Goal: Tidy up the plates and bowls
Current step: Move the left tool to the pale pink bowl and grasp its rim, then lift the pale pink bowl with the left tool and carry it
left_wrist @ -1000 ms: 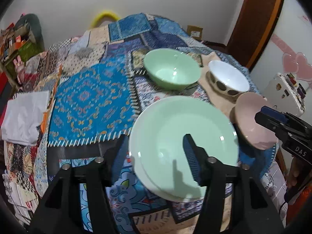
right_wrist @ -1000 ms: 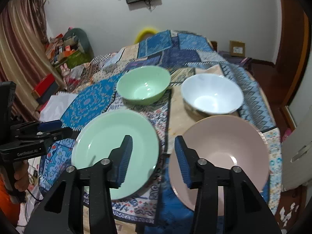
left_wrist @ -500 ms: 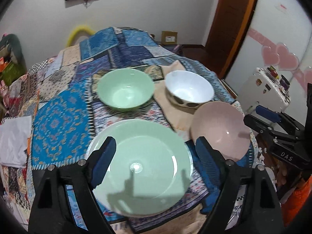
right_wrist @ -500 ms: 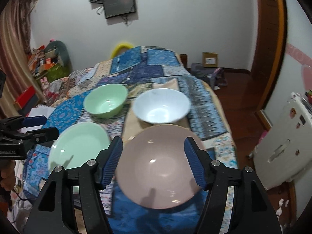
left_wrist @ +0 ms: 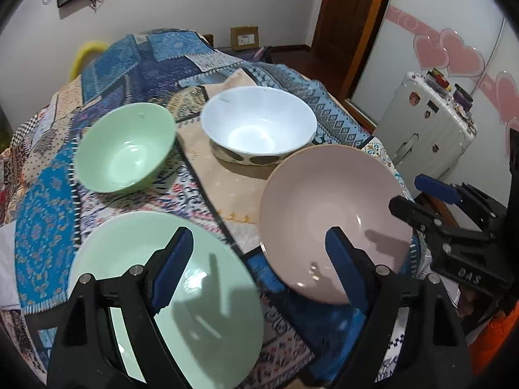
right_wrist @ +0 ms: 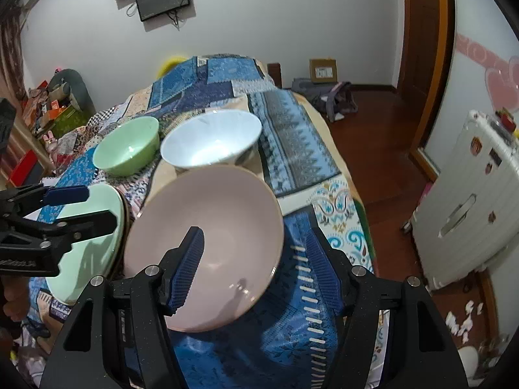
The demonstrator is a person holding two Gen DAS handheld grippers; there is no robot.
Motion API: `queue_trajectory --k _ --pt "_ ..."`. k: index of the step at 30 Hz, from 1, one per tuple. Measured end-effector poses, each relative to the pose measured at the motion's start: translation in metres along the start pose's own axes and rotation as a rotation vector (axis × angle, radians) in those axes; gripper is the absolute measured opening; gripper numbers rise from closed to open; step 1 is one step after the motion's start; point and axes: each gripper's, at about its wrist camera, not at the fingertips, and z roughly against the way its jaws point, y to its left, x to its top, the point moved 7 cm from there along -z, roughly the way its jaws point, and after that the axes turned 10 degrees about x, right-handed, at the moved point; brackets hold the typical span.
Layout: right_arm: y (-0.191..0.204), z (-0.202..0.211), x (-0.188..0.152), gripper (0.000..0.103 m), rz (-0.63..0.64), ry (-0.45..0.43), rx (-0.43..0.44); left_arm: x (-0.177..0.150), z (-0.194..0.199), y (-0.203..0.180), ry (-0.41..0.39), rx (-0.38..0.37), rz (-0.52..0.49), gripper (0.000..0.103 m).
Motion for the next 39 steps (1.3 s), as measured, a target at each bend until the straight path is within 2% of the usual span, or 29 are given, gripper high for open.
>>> queue_trajectory --k 4,6,10,11,14,18,21,24,29,39 --pt "-0.009 -0.008 -0.009 0.062 -0.033 0.022 0.015 0.003 -0.021 -0.007 0.033 -0.013 -0.006 0.084" --pt "-0.012 -0.012 -0.012 0.062 -0.048 0.03 0.025 0.003 -0.031 -0.009 0.049 -0.017 -0.006 0.079" --pt "-0.017 -0.021 -0.019 0.061 -0.075 0.051 0.054 0.002 -0.052 -0.012 0.101 -0.033 -0.006 0.062" --pt "-0.017 -0.022 -0.021 0.059 -0.08 0.056 0.062 0.001 -0.056 -0.013 0.112 -0.037 -0.002 0.056" --pt "-0.017 -0.028 -0.026 0.045 -0.087 0.074 0.08 -0.002 -0.067 -0.016 0.142 -0.054 0.002 0.045" --pt "-0.016 -0.033 -0.028 0.032 -0.101 0.091 0.117 -0.003 -0.071 -0.022 0.138 -0.068 -0.019 0.039" --pt "-0.013 -0.034 -0.029 0.022 -0.099 0.093 0.139 -0.005 -0.073 -0.027 0.148 -0.095 -0.033 0.037" --pt "-0.011 -0.035 -0.029 0.021 -0.089 0.091 0.126 -0.006 -0.073 -0.029 0.135 -0.078 -0.05 0.037" --pt "-0.013 -0.033 -0.027 0.02 -0.098 0.095 0.117 -0.005 -0.068 -0.026 0.134 -0.093 -0.032 0.034" --pt "-0.005 -0.021 -0.018 0.02 -0.095 0.08 0.1 0.0 -0.04 -0.025 0.061 -0.087 -0.027 0.033"
